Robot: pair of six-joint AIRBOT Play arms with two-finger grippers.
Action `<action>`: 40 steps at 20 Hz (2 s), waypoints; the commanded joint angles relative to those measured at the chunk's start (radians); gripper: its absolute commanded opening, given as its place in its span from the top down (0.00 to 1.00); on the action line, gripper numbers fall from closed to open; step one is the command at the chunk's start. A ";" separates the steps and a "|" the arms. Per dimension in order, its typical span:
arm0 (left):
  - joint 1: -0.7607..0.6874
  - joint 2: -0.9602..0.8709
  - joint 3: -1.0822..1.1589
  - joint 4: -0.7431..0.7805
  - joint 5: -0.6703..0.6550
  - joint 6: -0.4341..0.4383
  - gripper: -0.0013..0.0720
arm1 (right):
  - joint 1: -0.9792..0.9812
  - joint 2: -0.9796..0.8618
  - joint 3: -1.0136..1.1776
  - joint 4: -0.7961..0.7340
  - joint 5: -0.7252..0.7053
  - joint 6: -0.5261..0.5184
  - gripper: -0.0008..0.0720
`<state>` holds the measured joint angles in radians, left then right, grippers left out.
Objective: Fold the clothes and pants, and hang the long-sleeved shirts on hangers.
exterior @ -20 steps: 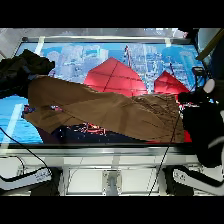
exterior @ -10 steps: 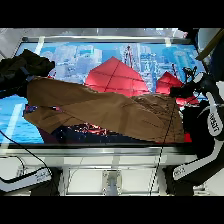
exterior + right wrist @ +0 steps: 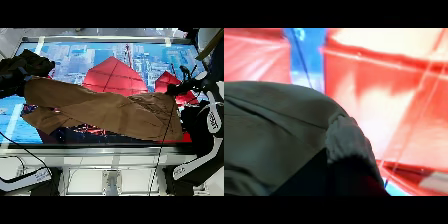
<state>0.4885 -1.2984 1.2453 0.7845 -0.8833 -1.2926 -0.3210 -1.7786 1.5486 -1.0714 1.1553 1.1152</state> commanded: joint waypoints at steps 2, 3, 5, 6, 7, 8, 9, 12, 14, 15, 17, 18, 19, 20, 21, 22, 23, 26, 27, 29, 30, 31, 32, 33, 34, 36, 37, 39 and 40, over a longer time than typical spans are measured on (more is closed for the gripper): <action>0.069 0.001 0.094 -0.001 0.004 -0.072 0.97 | -0.024 0.061 0.204 0.047 0.023 0.038 0.94; 0.088 0.001 0.132 -0.009 0.003 -0.085 0.97 | -0.032 0.069 0.275 0.047 0.028 0.063 0.94; 0.120 0.002 0.210 -0.036 -0.035 -0.095 0.97 | -0.048 0.080 0.414 0.047 0.092 0.082 0.94; 0.135 0.003 0.246 -0.037 -0.089 -0.095 0.97 | -0.057 0.090 0.468 0.044 0.160 0.081 0.94; 0.153 0.016 0.264 -0.033 -0.156 -0.085 0.97 | -0.069 0.108 0.493 0.042 0.234 0.080 0.94; 0.172 0.036 0.263 -0.005 -0.213 -0.066 0.97 | -0.080 0.138 0.489 0.016 0.298 0.076 0.94; 0.193 0.062 0.263 0.065 -0.282 -0.065 0.97 | -0.093 0.172 0.472 -0.026 0.346 0.076 0.94; 0.256 0.170 0.219 0.279 -0.481 -0.065 0.97 | -0.141 0.250 0.414 -0.075 0.391 0.077 0.94; 0.308 0.270 0.108 0.364 -0.565 -0.064 0.97 | -0.140 0.248 0.414 -0.050 0.379 0.078 0.94; 0.330 0.312 0.042 0.378 -0.609 -0.062 0.97 | -0.127 0.240 0.414 -0.040 0.360 0.081 0.94; 0.357 0.389 -0.128 0.402 -0.630 -0.047 0.97 | -0.097 0.216 0.412 -0.040 0.313 0.084 0.94; 0.362 0.416 -0.214 0.414 -0.611 -0.032 0.97 | -0.081 0.196 0.411 -0.043 0.286 0.105 0.94; 0.362 0.430 -0.296 0.419 -0.574 -0.027 0.97 | -0.068 0.172 0.411 -0.048 0.265 0.120 0.94; 0.361 0.429 -0.363 0.420 -0.540 -0.027 0.97 | -0.056 0.148 0.411 -0.058 0.251 0.135 0.94; 0.361 0.421 -0.423 0.419 -0.488 -0.027 0.97 | -0.051 0.122 0.411 -0.064 0.240 0.151 0.94; 0.361 0.408 -0.464 0.420 -0.445 -0.027 0.97 | -0.048 0.095 0.411 -0.066 0.228 0.169 0.94; 0.361 0.387 -0.491 0.421 -0.417 -0.027 0.97 | -0.047 0.072 0.411 -0.078 0.210 0.196 0.94; 0.362 0.317 -0.494 0.475 -0.418 -0.027 0.97 | -0.046 0.024 0.411 -0.111 0.132 0.265 0.94; 0.361 0.299 -0.494 0.463 -0.414 -0.027 0.97 | -0.046 0.015 0.411 -0.100 0.123 0.273 0.86; 0.361 0.281 -0.489 0.375 -0.353 -0.030 0.42 | -0.045 0.012 0.414 -0.083 0.146 0.284 0.38; 0.361 0.281 -0.468 0.286 -0.304 -0.023 0.14 | -0.047 0.013 0.427 -0.094 0.190 0.283 0.38; 0.361 0.281 -0.433 0.187 -0.259 -0.003 0.15 | -0.053 0.013 0.450 -0.122 0.240 0.283 0.38; 0.356 0.281 -0.385 0.061 -0.208 0.050 0.14 | -0.061 0.014 0.480 -0.147 0.297 0.283 0.38; 0.345 0.280 -0.338 -0.035 -0.158 0.110 0.15 | -0.074 0.023 0.495 -0.163 0.332 0.282 0.38; 0.316 0.271 -0.282 -0.069 -0.109 0.157 0.16 | -0.090 0.041 0.493 -0.165 0.349 0.282 0.38; 0.240 0.206 -0.165 0.006 -0.097 0.144 0.16 | -0.121 0.071 0.492 -0.162 0.374 0.283 0.38; 0.198 0.147 -0.110 0.038 -0.132 0.120 0.16 | -0.126 0.082 0.491 -0.158 0.382 0.284 0.38; 0.104 -0.021 0.003 0.056 -0.237 0.110 0.16 | -0.123 0.088 0.491 -0.131 0.391 0.285 0.38; 0.056 -0.119 0.060 0.055 -0.287 0.110 0.16 | -0.115 0.087 0.491 -0.118 0.393 0.287 0.38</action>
<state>0.6556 -1.2324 1.1572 0.8436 -1.0824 -1.1866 -0.4332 -1.7039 2.0357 -1.2140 1.5139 1.3987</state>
